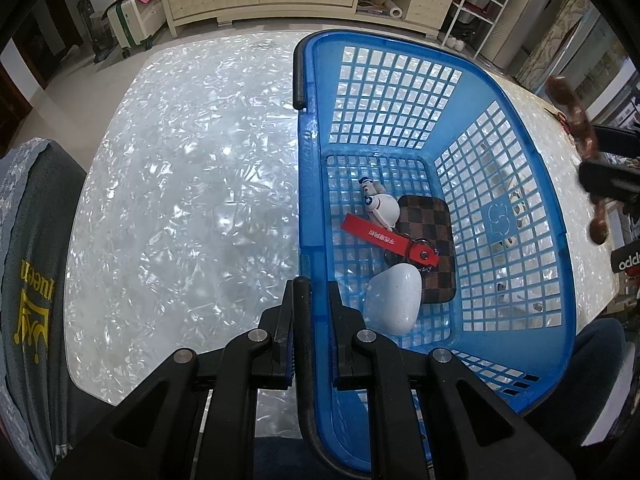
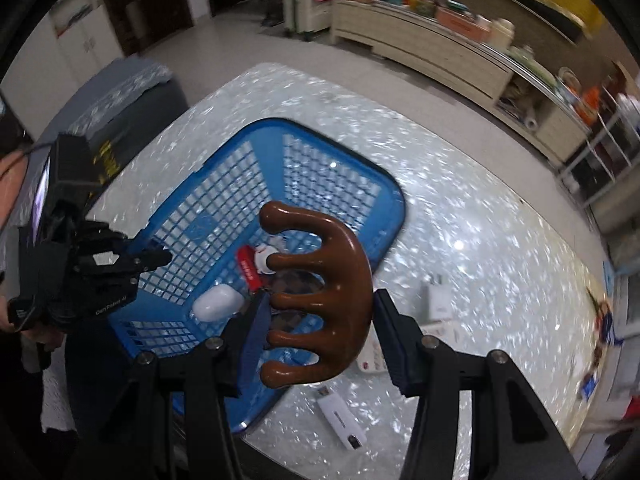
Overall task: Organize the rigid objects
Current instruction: 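Lift the wooden comb with the right gripper and carry it over the basket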
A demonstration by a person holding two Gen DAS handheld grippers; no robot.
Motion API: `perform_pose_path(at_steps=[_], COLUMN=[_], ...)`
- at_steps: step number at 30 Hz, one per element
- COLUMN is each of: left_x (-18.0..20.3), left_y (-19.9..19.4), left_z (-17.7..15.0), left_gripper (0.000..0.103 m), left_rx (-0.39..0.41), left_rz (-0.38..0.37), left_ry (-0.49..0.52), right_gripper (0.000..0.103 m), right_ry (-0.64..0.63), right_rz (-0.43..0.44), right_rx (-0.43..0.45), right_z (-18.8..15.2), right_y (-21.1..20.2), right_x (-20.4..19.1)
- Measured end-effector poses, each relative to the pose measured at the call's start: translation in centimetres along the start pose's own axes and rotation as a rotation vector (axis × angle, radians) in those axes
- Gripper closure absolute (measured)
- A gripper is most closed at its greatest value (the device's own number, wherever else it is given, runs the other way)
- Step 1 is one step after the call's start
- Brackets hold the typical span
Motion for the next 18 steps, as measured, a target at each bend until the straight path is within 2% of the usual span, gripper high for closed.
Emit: perform_pose_path(at_steps=[11,18], left_x=[0.1,0.2], left_y=[0.0,0.0], left_z=[-0.1,-0.1], left_gripper=[0.09,0.089], left_rx=[0.003,0.001], left_rz=[0.005,0.006], left_ry=[0.002,0.011], right_gripper=[0.054,0.054], right_ry=[-0.101,-0.115], right_rz=[0.002,-0.034], right_rx=[-0.038,-0.073], right_z=[0.4,0.6], right_y=[3.4,5.9], right_x=[-3.5,-3.5])
Point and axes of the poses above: each gripper's, at about its wrist camera, not at the fingertips, and y roughly the way its jaws point, x to its right, z to its top, the point moved 4 cm from there along y, roughly the way its jaws point, and after that the axes turned 4 degrees about -z, right-handed, at the moved point
